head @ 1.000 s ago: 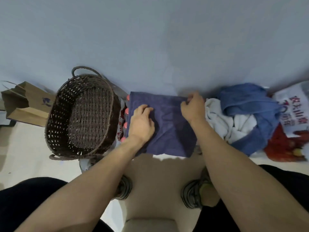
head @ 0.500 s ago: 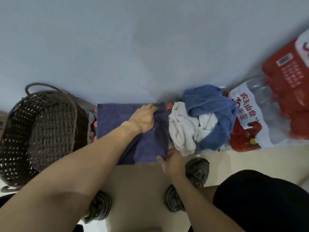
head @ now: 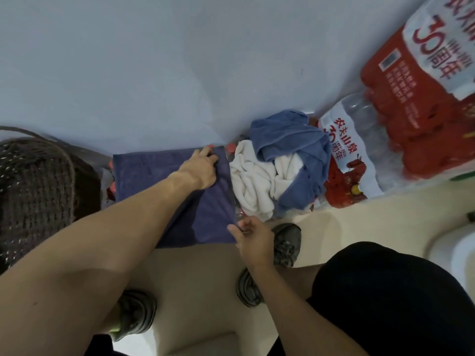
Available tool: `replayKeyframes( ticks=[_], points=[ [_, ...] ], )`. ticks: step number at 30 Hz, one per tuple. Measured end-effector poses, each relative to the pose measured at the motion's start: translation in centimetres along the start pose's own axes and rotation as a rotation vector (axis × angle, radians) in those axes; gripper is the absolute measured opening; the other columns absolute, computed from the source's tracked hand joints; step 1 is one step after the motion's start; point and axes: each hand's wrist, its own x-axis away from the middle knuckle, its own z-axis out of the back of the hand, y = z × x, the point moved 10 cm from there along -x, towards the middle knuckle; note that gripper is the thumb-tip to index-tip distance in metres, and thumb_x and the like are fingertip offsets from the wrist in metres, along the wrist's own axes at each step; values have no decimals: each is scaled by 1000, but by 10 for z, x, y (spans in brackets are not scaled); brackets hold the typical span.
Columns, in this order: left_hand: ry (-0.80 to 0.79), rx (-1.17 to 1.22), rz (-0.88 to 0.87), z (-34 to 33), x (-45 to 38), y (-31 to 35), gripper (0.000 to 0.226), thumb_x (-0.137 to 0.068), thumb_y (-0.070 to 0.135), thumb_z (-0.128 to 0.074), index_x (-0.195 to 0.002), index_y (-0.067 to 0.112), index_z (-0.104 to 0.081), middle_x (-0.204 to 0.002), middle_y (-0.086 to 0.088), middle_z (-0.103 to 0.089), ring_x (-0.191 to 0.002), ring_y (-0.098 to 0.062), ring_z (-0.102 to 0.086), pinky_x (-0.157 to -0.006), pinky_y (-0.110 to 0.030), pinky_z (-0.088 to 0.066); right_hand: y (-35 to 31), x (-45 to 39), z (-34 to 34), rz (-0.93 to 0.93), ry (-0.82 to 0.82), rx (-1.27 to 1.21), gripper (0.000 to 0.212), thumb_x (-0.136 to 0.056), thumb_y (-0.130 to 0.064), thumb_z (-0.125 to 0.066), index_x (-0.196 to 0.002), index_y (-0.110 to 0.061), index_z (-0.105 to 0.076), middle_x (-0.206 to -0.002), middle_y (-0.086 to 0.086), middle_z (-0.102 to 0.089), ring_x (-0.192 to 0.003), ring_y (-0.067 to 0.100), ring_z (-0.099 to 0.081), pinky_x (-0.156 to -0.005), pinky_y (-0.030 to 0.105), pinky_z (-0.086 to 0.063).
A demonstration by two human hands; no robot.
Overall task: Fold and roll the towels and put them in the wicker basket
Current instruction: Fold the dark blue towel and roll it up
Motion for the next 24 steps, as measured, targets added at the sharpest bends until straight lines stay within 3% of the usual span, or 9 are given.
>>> replayKeyframes(
  ticks=[4, 7, 9, 11, 15, 18, 21, 24],
  points=[
    [1, 55, 30, -3, 5, -8, 50, -97, 21, -44, -147, 15, -40, -158, -7, -20, -140, -31, -26, -114, -46, -29, -19, 9, 14, 158, 103, 118, 18, -84, -18, -75, -78, -9, -61, -76, 5, -67, -71, 22, -64, -67, 34, -51],
    [4, 68, 51, -5, 6, -9, 52, -95, 20, -46, -146, 18, -40, -158, -5, -20, -139, -33, -24, -112, -50, -31, -22, 17, 2, 250, -9, 168, 15, -75, -5, -75, -72, -6, -60, -85, 10, -62, -78, 23, -61, -70, 33, -51],
    [5, 71, 56, -6, 7, -10, 52, -94, 20, -47, -145, 18, -41, -157, -6, -21, -138, -34, -24, -111, -51, -33, -2, 16, -6, 121, -111, 184, 18, -73, -3, -74, -69, -12, -59, -76, 4, -63, -70, 14, -59, -67, 27, -46],
    [3, 63, 55, -7, 8, -9, 54, -93, 20, -48, -146, 18, -41, -157, -6, -20, -138, -34, -24, -110, -53, -34, 28, 12, -2, -123, -108, 160, 17, -73, -5, -74, -69, -15, -61, -68, -4, -63, -58, 3, -55, -62, 21, -43],
    [13, 100, 32, -4, 18, -6, 59, -92, 20, -52, -149, 16, -36, -160, -7, -20, -144, -31, -20, -113, -50, -31, 61, 7, 2, -399, -55, -65, 16, -72, -2, -75, -65, -13, -66, -61, 0, -65, -50, 8, -58, -47, 18, -47],
    [191, 190, 19, 17, 49, -9, 59, -86, 12, -57, -144, 7, -44, -152, -15, -37, -140, -34, -32, -116, -45, -27, 69, 6, -7, -461, -71, -117, 16, -71, -5, -82, -71, -11, -67, -69, 7, -70, -55, 15, -65, -52, 25, -55],
    [515, 233, 233, 36, 111, -34, 37, -81, 7, -58, -118, 3, -60, -125, -20, -54, -116, -40, -48, -100, -48, -38, 73, 7, -16, -530, -65, -227, 27, -69, -19, -90, -76, -7, -66, -75, 9, -71, -67, 24, -71, -68, 37, -61],
    [620, 294, 681, 15, 180, -73, 35, -79, 14, -64, -111, 4, -56, -118, -22, -51, -111, -42, -46, -92, -50, -37, 73, 5, -16, -558, 0, -333, 27, -70, -21, -89, -74, -9, -65, -70, 2, -68, -65, 19, -67, -66, 36, -61]
  ],
)
